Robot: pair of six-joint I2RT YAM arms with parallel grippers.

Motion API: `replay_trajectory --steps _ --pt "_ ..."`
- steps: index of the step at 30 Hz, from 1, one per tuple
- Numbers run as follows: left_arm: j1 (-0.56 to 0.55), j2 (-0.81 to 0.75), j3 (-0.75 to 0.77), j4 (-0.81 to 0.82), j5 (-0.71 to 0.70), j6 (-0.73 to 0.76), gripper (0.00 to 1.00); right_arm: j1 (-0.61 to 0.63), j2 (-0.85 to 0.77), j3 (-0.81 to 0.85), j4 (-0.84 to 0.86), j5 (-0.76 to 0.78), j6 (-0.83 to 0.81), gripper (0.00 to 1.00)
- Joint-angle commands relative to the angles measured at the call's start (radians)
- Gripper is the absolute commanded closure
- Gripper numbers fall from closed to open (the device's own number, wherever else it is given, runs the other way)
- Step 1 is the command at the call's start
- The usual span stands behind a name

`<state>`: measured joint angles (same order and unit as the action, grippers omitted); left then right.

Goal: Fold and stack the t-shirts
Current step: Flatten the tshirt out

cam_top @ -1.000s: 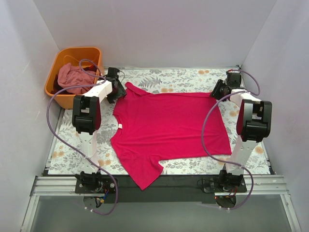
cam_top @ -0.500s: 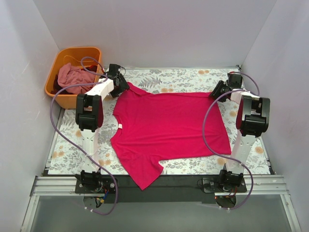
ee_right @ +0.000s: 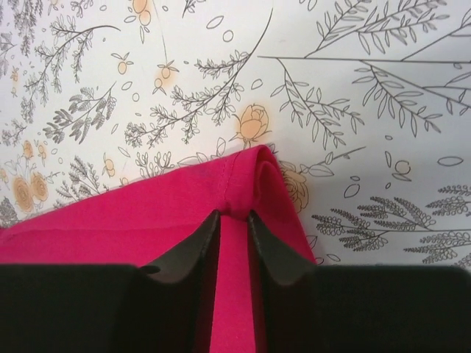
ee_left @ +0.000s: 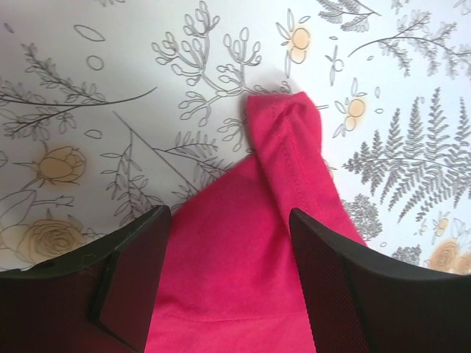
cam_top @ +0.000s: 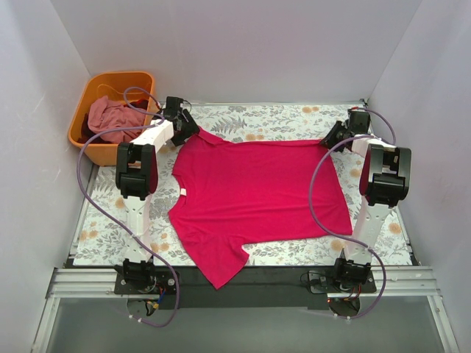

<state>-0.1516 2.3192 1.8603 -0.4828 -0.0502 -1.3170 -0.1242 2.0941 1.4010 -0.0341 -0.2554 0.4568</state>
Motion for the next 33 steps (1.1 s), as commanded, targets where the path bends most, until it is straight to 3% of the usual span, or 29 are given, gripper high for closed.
replay_trajectory --steps 1,5,14,18,23,33 --pt "0.007 -0.023 0.001 0.045 0.035 -0.022 0.35 -0.012 0.021 0.052 0.054 -0.013 0.019 0.76" --pt "0.007 -0.034 0.000 0.069 0.049 -0.040 0.35 -0.014 0.029 0.059 0.057 -0.013 0.019 0.98" --pt "0.007 -0.001 0.034 0.085 0.108 -0.079 0.32 -0.018 0.032 0.058 0.060 -0.022 0.019 0.99" --pt "0.007 0.019 0.045 0.090 0.064 -0.087 0.33 -0.018 0.035 0.055 0.065 -0.038 0.017 0.99" --pt "0.009 0.066 0.079 0.105 -0.045 -0.097 0.36 -0.018 0.035 0.036 0.072 -0.045 0.019 0.99" --pt "0.017 0.172 0.175 0.119 -0.013 -0.062 0.50 -0.018 0.041 0.032 0.092 -0.056 0.023 0.99"
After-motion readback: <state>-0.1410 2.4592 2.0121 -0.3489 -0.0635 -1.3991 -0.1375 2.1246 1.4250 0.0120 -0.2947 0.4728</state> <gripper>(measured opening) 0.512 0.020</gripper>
